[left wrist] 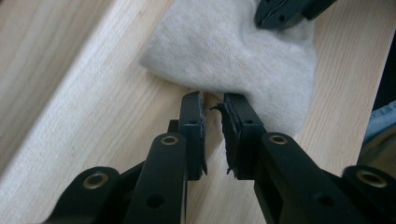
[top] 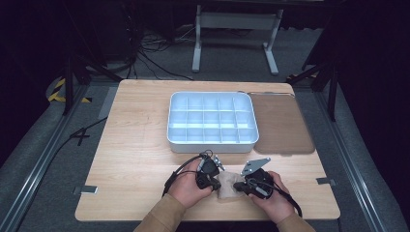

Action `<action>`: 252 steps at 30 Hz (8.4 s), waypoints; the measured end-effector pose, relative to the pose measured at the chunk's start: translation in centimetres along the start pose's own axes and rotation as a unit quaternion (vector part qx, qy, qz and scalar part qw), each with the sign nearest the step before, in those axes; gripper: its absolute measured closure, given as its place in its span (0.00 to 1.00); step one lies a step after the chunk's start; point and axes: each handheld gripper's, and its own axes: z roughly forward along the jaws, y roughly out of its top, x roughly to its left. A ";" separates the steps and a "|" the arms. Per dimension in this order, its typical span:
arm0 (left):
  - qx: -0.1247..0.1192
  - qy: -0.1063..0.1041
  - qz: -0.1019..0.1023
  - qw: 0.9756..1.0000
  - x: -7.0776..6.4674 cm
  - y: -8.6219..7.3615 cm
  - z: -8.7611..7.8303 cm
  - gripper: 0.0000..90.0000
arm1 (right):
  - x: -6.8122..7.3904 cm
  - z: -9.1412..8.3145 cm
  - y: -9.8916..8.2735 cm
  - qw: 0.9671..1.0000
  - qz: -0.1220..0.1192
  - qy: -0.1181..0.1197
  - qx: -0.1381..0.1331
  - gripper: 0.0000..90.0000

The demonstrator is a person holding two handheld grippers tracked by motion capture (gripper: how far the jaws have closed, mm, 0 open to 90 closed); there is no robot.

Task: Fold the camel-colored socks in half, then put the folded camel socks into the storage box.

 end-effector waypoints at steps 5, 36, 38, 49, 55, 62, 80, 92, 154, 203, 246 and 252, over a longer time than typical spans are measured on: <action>-0.028 -0.006 0.012 1.000 -0.4 0.3 -0.2 0.87 | 0.3 0.0 -0.1 1.000 -0.007 -0.007 -0.004 1.00; -0.047 -0.007 0.034 0.998 -1.8 1.1 -0.6 0.86 | -1.0 -1.8 -1.2 0.998 0.050 -0.019 0.032 0.96; -0.048 -0.009 0.037 0.998 -1.8 1.2 -0.5 0.86 | -0.6 -1.5 -0.9 0.998 0.044 -0.022 0.031 0.96; -0.053 -0.001 0.074 0.996 -2.7 1.7 0.8 0.76 | -0.3 -1.0 -0.8 0.999 0.041 -0.020 0.024 0.92; -0.053 0.026 0.078 0.995 -2.6 1.7 1.0 0.53 | -0.6 -1.3 -1.0 0.998 0.050 -0.023 0.026 0.84; -0.052 0.039 0.081 0.995 -2.8 1.8 1.0 0.49 | -1.4 -3.1 -1.0 0.997 0.066 -0.030 0.007 0.73; -0.054 0.041 0.083 0.994 -3.0 1.4 0.9 0.46 | -1.6 -1.9 0.5 0.994 0.112 0.011 -0.006 0.54; -0.059 0.044 0.057 0.996 -1.9 0.1 -0.7 0.43 | -2.4 0.0 0.3 0.993 0.110 0.038 0.026 0.50; -0.098 0.074 -0.030 0.992 2.9 -6.6 -9.6 0.43 | -2.9 -4.3 3.6 0.997 0.066 0.033 -0.006 0.83; -0.107 0.084 -0.052 0.989 3.3 -8.7 -10.8 0.42 | -11.0 -9.8 10.3 0.997 0.064 -0.043 0.012 0.83; -0.104 0.091 -0.070 0.988 3.3 -10.3 -11.4 0.41 | -14.2 -0.5 12.2 0.975 0.046 -0.092 0.195 0.83; -0.104 0.092 -0.070 0.988 3.2 -10.3 -11.3 0.41 | -14.2 0.9 12.1 0.970 0.043 -0.098 0.218 0.83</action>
